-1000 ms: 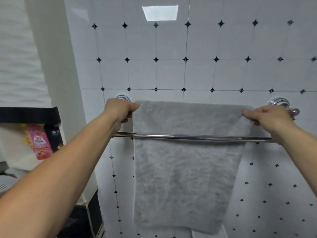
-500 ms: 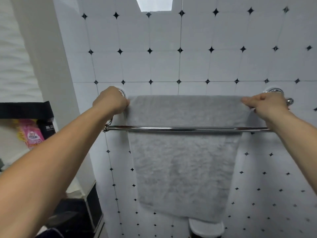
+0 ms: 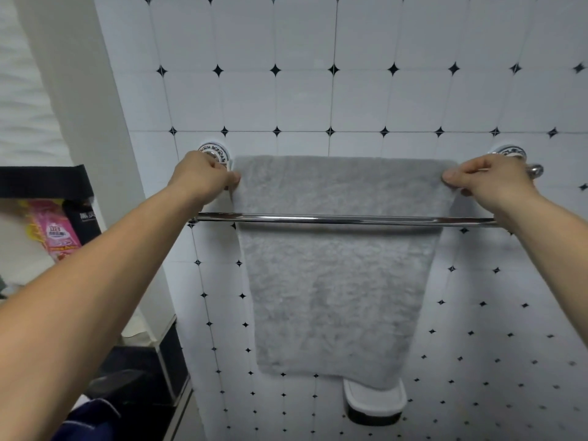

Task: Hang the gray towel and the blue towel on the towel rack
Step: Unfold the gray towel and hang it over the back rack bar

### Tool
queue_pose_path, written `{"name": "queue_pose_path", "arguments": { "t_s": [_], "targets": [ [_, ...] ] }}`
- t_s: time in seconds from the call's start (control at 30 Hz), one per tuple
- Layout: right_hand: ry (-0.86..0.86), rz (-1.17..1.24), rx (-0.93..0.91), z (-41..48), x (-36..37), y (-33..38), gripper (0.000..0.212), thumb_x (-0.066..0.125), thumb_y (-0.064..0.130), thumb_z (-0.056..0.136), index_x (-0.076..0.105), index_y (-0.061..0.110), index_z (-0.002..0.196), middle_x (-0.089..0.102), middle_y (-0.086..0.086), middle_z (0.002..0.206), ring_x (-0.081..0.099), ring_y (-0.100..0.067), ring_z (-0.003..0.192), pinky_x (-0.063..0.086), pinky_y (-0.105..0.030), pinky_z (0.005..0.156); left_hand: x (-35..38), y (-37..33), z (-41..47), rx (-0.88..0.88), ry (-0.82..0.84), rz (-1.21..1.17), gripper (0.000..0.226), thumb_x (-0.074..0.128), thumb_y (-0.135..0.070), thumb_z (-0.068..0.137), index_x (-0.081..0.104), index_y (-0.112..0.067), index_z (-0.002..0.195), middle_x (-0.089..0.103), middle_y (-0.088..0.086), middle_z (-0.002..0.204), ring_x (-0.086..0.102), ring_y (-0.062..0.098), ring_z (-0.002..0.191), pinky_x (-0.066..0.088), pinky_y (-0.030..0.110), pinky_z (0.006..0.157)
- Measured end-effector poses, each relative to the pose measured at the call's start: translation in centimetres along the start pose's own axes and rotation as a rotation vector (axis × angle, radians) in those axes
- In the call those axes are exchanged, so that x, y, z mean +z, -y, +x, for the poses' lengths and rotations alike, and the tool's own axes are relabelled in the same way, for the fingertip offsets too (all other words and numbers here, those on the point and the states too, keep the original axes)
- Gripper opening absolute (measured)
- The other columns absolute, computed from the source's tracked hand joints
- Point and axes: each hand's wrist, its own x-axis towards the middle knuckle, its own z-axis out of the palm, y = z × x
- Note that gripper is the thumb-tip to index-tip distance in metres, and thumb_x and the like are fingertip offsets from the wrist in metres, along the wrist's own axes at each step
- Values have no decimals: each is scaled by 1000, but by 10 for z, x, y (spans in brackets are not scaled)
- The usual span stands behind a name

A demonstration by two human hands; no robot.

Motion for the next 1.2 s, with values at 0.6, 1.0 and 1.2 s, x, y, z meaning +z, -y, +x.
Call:
{"name": "queue_pose_path", "arguments": {
  "t_s": [0.6, 1.0, 1.2],
  "targets": [
    [-139, -169, -51, -7, 2, -3, 40, 80, 44, 64, 57, 29, 93, 68, 8, 86, 63, -18, 85, 51, -35, 81, 13, 0, -6, 151, -260, 208, 17, 63, -27, 79, 63, -32, 95, 65, -7, 92, 62, 24, 99, 45, 34, 79],
    [242, -192, -550, -129, 119, 29, 19, 72, 32, 78, 54, 31, 86, 60, 10, 81, 51, -7, 72, 39, -29, 65, 28, 28, -120, 121, -67, -286, 20, 61, -7, 82, 62, -26, 89, 64, 2, 79, 54, 14, 63, 46, 25, 63],
    [523, -106, -514, -196, 201, 22, 19, 73, 33, 77, 56, 32, 86, 63, 10, 82, 51, -7, 71, 45, -32, 69, 0, 107, -174, -149, -26, -270, 22, 62, -5, 83, 59, -18, 100, 60, -5, 70, 58, 11, 60, 49, 26, 63]
  ]
}}
